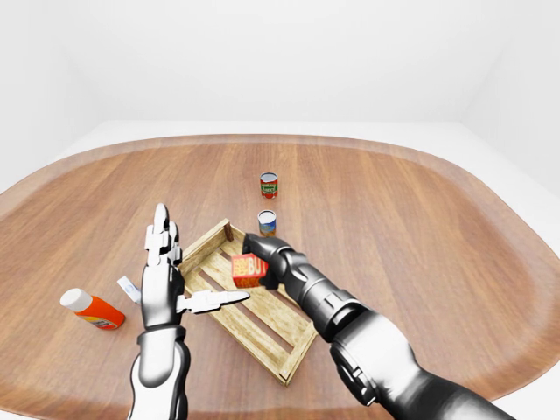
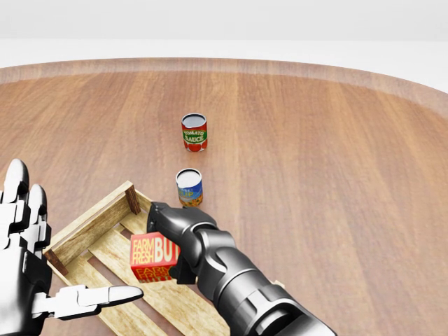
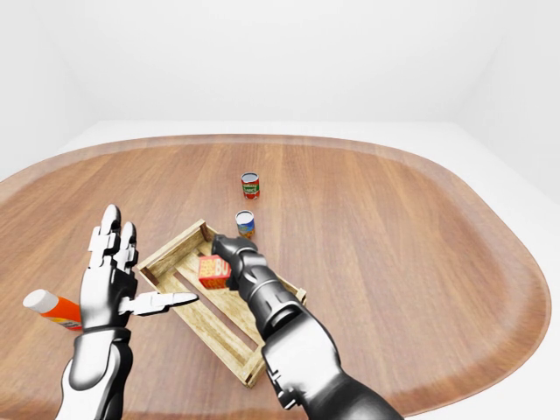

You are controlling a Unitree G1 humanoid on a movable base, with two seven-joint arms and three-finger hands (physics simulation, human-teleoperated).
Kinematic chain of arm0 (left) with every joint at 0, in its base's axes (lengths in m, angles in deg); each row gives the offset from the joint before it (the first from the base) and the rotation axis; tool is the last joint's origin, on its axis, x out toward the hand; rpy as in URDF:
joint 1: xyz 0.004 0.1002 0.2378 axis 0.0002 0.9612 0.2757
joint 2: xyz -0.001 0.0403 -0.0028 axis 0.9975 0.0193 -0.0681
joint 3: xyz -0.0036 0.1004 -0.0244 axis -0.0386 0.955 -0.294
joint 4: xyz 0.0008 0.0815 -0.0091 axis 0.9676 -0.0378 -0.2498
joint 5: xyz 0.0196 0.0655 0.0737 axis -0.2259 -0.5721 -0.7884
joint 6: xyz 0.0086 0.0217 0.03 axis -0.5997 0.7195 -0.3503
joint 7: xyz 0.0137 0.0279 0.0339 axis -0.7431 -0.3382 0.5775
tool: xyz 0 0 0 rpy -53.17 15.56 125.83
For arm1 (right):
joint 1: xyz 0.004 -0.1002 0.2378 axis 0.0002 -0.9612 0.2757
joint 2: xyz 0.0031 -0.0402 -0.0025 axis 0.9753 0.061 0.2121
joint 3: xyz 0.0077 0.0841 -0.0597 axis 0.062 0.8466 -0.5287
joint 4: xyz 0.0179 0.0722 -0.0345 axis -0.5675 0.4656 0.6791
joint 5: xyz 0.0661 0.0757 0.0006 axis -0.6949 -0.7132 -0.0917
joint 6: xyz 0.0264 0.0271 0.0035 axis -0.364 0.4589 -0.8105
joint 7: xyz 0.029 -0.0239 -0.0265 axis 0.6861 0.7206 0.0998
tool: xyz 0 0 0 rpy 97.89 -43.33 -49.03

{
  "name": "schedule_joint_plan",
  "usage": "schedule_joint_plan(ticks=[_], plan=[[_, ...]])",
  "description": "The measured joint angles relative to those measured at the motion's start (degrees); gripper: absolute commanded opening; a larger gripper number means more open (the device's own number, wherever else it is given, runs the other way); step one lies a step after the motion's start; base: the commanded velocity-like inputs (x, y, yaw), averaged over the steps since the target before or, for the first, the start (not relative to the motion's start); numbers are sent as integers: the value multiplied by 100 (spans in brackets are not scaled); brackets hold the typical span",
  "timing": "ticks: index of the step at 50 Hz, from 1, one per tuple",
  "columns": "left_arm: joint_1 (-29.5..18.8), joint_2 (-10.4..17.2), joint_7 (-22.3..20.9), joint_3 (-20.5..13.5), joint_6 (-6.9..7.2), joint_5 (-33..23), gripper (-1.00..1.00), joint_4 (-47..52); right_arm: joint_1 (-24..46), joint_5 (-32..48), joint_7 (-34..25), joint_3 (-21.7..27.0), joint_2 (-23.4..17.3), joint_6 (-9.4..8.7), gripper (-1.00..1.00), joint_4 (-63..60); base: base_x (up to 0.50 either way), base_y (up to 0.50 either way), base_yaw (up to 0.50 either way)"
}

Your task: Pick up the butter and put it in the tray.

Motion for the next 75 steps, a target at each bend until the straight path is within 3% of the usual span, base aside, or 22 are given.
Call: schedule_joint_plan(ticks=[54, 55, 56, 57, 75], plan=[[-59, 21, 38, 50, -73, -30, 100, -182, -366, -152, 9, 206, -4, 0, -100, 396, 0, 0, 0], [-59, 21, 38, 53, -76, -32, 100, -185, -368, -156, 15, 210, -5, 0, -24, 397, 0, 0, 0], [-58, 21, 39, 55, -78, -34, 100, -188, -368, -154, 28, 212, -7, 0, 23, 394, 0, 0, 0], [-58, 21, 39, 57, -80, -35, 100, -190, -369, -155, 35, 214, -8, 0, 100, 393, 0, 0, 0], [-76, 23, 61, 48, -102, -49, 100, -239, -329, -201, 55, 303, 11, 0, 100, 291, 0, 0, 0]])
